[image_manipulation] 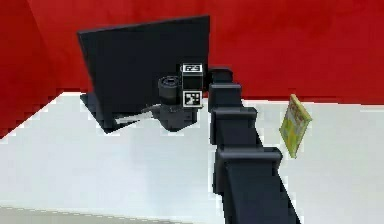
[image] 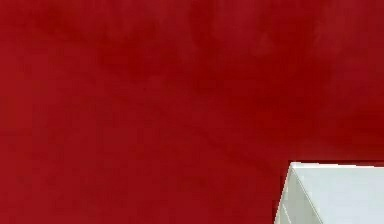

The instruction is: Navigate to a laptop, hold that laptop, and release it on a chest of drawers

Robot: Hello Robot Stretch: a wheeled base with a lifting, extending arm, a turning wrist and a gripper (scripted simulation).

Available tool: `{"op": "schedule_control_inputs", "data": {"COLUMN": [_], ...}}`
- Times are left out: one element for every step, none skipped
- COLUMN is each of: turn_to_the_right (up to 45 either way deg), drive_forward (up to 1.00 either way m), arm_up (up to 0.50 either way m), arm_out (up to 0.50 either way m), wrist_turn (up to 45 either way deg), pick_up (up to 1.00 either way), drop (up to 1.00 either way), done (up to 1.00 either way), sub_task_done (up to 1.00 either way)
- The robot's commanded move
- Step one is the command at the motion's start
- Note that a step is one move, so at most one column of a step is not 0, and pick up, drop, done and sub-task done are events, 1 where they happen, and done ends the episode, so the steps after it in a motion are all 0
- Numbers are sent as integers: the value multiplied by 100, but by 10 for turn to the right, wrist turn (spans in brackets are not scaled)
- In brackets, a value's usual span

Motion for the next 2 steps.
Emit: {"op": "schedule_control_inputs", "data": {"turn_to_the_right": [0, 0], "drive_forward": [0, 0], "arm_up": [0, 0], "arm_out": [0, 0], "wrist_turn": [450, 150], "pick_up": [0, 0], "drop": [0, 0], "done": [0, 0], "sub_task_done": [0, 0]}}
